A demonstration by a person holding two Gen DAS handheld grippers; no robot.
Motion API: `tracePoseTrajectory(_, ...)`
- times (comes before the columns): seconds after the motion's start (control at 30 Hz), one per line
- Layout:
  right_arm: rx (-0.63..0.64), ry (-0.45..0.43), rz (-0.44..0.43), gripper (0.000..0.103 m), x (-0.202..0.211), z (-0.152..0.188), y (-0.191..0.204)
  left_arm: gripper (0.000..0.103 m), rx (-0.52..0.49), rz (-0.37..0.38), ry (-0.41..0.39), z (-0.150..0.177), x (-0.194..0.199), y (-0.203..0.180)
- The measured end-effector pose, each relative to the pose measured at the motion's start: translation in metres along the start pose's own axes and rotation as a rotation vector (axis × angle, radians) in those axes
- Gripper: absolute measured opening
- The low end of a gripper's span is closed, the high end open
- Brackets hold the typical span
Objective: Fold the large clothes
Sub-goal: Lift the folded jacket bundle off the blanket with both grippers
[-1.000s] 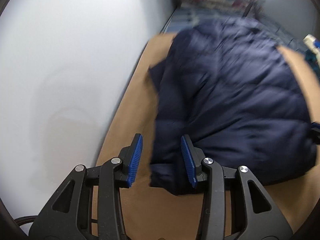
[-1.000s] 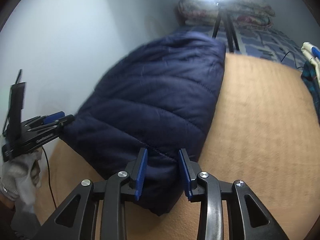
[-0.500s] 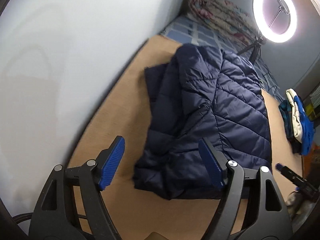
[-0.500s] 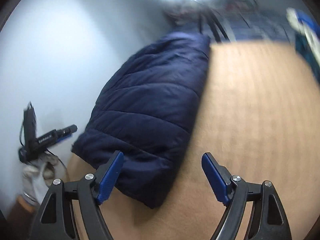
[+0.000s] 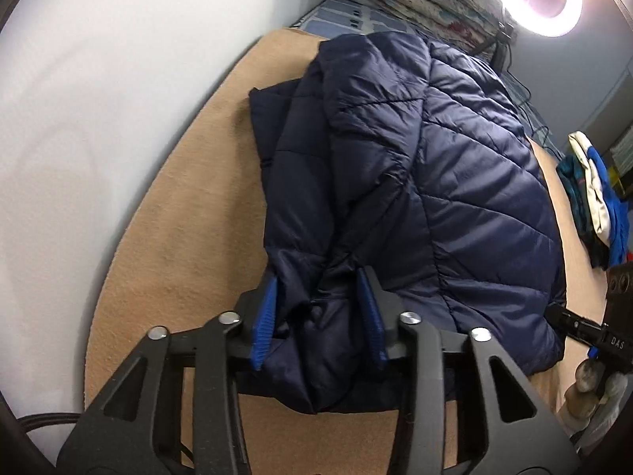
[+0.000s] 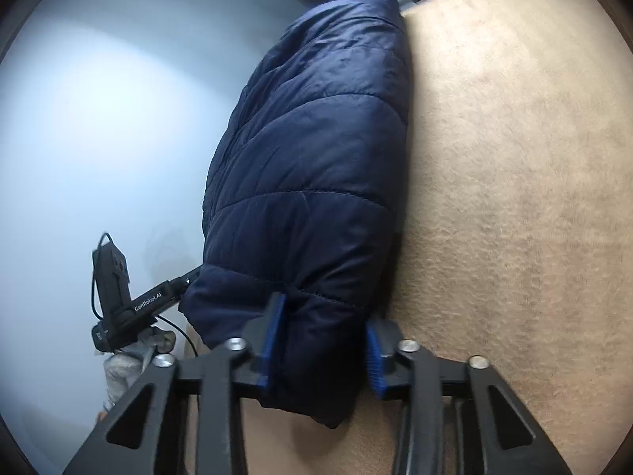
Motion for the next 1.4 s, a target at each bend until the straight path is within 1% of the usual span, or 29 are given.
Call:
tracePoseTrajectory(0.1, 0.054, 0.016, 0.05, 0.02, 0.005, 0.0, 0.01, 0.031, -0.004, 0.008, 0.013, 0.005, 0.002, -0.006)
tracePoseTrajectory(0.17, 0.075, 0.03, 0.086, 0.018, 0.008, -0.001, 0.016, 0.03, -0.015, 0.008, 0.022, 0.009, 0.005, -0.011)
tracePoseTrajectory(0.3, 0.12, 0.058, 0.154, 0.016, 0.019, 0.001, 0.026, 0.029, -0.043, 0.026, 0.054, 0.026, 0.013, -0.024)
tracePoseTrajectory(0.47, 0.161, 0.082, 0.21, 0.016, 0.045, 0.019, 0.036, 0.028, -0.078, 0.061, 0.101, 0.052, 0.024, -0.047)
tracePoseTrajectory(0.63, 0.184, 0.098, 0.27, 0.016, 0.079, 0.049, 0.035, 0.027, -0.142, 0.083, 0.135, 0.094, 0.039, -0.081)
tracePoseTrajectory(0.8, 0.223, 0.112, 0.335, 0.016, 0.117, 0.086, 0.035, 0.027, -0.204, 0.086, 0.141, 0.138, 0.062, -0.117)
tracePoseTrajectory(0.93, 0.228, 0.113, 0.373, 0.016, 0.141, 0.109, 0.034, 0.027, -0.217, 0.11, 0.151, 0.169, 0.073, -0.141)
tracePoseTrajectory(1.07, 0.216, 0.109, 0.399, 0.015, 0.162, 0.116, 0.03, 0.027, -0.221, 0.145, 0.165, 0.195, 0.078, -0.158)
tracePoseTrajectory(1.13, 0.211, 0.108, 0.411, 0.015, 0.164, 0.109, 0.028, 0.027, -0.234, 0.162, 0.17, 0.207, 0.082, -0.168)
tracePoseTrajectory(1.23, 0.19, 0.099, 0.425, 0.014, 0.173, 0.109, 0.023, 0.027, -0.245, 0.179, 0.17, 0.215, 0.086, -0.178)
tracePoseTrajectory(1.3, 0.191, 0.097, 0.441, 0.014, 0.175, 0.109, 0.022, 0.027, -0.233, 0.203, 0.167, 0.213, 0.091, -0.175)
tracePoseTrajectory(1.33, 0.197, 0.097, 0.447, 0.015, 0.157, 0.101, 0.035, 0.027, -0.223, 0.21, 0.163, 0.209, 0.095, -0.173)
tracePoseTrajectory(1.37, 0.21, 0.098, 0.441, 0.017, 0.152, 0.102, 0.039, 0.027, -0.215, 0.216, 0.159, 0.207, 0.1, -0.164)
tracePoseTrajectory(1.4, 0.222, 0.101, 0.431, 0.021, 0.148, 0.102, 0.045, 0.03, -0.191, 0.238, 0.148, 0.2, 0.104, -0.159)
Point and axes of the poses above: each gripper's, at about its wrist camera, not at the fingertips, and x roughly against the way its jaws point, y to its left, z to its underside, the point moved 4 cm from there along -x, roughly the way its jaws point, and after that the axes turned 1 degree about -y, right-handed, at the moved point
